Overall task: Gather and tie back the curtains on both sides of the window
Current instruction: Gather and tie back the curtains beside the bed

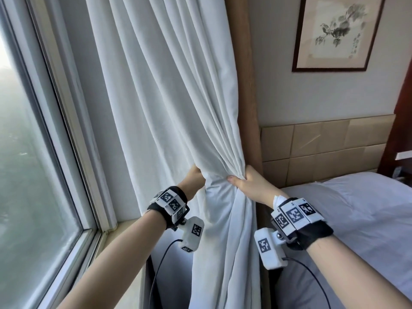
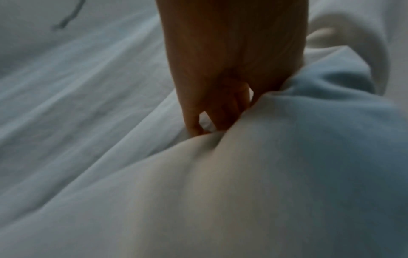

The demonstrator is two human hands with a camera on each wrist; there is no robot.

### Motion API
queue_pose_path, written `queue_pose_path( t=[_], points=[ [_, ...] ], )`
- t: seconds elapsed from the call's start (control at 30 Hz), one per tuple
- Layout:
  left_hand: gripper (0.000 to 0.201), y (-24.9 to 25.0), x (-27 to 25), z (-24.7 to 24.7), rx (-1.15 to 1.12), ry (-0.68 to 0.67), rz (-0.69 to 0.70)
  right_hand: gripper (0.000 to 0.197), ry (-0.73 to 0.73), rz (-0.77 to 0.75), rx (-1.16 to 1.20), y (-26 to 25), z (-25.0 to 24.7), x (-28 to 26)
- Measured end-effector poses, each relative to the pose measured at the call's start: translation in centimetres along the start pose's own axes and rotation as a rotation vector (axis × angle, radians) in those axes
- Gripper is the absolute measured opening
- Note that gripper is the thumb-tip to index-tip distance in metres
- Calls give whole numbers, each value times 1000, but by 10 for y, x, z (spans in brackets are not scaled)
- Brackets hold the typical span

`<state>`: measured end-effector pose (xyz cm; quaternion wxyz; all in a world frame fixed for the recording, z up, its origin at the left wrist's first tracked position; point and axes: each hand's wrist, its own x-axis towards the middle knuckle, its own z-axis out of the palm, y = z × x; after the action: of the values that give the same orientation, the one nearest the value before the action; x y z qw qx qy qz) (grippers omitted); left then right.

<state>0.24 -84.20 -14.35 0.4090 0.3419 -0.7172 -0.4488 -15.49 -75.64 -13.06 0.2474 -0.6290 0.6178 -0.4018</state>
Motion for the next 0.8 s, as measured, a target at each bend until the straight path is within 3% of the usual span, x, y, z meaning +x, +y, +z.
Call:
queue_pose_path(
  t=[0.2, 0.33, 0.4, 0.5, 0.57, 0.63, 0.73, 0.8],
  points=[
    [21, -31, -8, -41, 84, 386, 74, 29, 253, 4, -361, 3, -3, 3],
    [9, -45, -44, -44, 177, 458, 182, 24, 360, -30, -562, -6, 7, 2],
    [4, -39, -66, -27, 113, 502, 242, 25, 367, -42, -585, -10, 15, 4],
    [10, -25, -88, -6, 72, 554, 339, 26, 346, -59, -598, -19, 28, 7],
    [22, -19, -90, 5, 214, 514, 415, 26, 297, -55, -606, -26, 35, 7],
    [26, -12, -84, 18, 369, 372, 467, 24, 264, -65, -604, -28, 39, 7],
    [18, -6, -67, 24, 443, 206, 438, 25, 189, -18, -445, -27, 35, 8],
    [5, -8, -55, 23, 392, 108, 352, 40, 93, 77, -276, -21, 27, 15]
  ],
)
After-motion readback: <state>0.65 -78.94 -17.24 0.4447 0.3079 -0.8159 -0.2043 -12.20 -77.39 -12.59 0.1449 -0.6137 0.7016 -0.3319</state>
